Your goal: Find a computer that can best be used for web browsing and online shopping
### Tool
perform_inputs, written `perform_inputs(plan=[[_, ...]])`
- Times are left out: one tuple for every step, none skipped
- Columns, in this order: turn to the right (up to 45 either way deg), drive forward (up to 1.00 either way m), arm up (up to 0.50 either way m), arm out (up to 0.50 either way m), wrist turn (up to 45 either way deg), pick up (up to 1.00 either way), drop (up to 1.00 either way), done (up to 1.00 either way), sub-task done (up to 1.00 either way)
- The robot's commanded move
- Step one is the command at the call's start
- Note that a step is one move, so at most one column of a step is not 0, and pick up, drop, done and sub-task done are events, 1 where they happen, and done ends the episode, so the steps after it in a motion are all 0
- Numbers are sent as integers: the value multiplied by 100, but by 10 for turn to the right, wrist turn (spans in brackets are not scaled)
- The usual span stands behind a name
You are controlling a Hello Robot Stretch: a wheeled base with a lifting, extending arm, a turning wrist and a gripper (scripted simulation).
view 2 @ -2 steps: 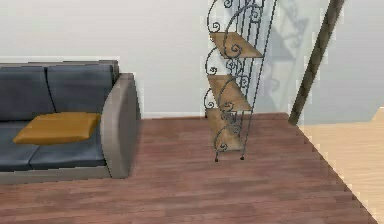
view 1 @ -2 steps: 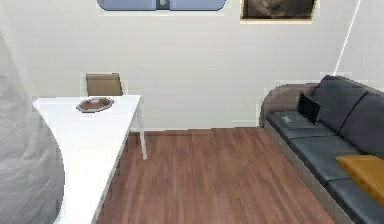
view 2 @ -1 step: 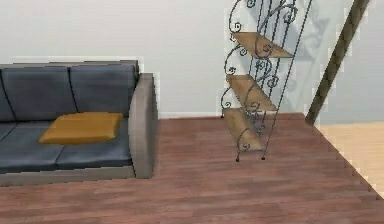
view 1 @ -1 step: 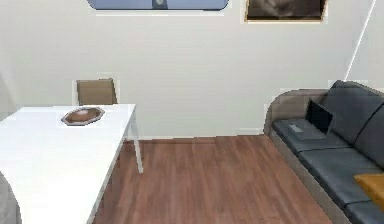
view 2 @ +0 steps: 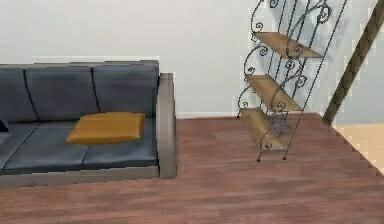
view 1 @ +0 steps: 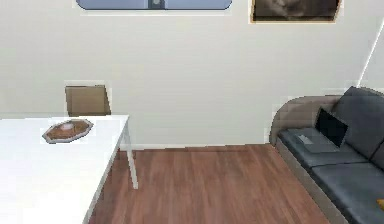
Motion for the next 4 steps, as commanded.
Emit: perform_inputs(plan=[[450,0,0,0,0,0,0,0,0],[390,0,0,0,0,0,0,0,0],[0,15,0,0,0,0,0,0,0],[-450,0,0,0,0,0,0,0,0]])
